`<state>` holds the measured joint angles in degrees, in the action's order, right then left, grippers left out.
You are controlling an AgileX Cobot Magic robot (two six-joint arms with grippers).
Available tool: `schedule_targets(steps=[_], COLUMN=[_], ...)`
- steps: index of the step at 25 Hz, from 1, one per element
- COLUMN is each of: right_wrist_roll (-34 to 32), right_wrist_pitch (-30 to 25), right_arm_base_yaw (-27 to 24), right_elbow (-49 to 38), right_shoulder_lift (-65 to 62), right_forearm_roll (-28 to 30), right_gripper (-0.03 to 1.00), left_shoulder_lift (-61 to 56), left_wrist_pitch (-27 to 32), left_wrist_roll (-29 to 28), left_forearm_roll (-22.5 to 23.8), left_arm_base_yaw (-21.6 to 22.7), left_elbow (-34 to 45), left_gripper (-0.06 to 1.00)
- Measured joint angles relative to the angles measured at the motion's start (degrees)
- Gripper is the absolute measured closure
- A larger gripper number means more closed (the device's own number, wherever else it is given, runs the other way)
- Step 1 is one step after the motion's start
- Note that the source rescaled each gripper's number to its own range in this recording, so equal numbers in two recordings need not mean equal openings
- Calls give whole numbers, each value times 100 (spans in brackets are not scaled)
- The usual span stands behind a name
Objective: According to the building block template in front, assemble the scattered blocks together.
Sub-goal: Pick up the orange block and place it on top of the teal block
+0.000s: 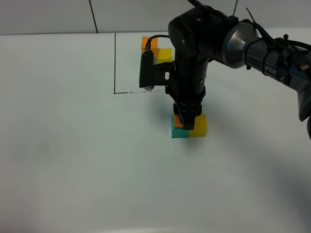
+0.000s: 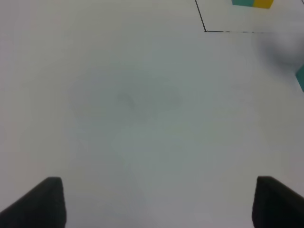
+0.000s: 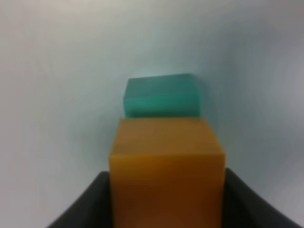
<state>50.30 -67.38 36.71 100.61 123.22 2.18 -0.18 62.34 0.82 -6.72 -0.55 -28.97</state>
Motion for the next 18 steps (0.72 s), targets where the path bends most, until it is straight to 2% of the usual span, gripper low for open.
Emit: schedule_targets(steps=[8, 18], right_wrist_roll=[127, 178], right_wrist_pitch=[80, 81], right_arm_base_yaw=[0, 5], right_elbow=[0, 0], right_shoulder_lift=[11, 102], right_forearm_roll=[-218, -183], right_gripper=[95, 95], left_shoulder_lift=[0, 0], left_wrist_pitch=[0, 0], left_wrist_roll=[0, 0], left_forearm_roll=[0, 0], left_arm_base_yaw=[0, 0], left_elbow=[0, 0], left_gripper=[15, 15])
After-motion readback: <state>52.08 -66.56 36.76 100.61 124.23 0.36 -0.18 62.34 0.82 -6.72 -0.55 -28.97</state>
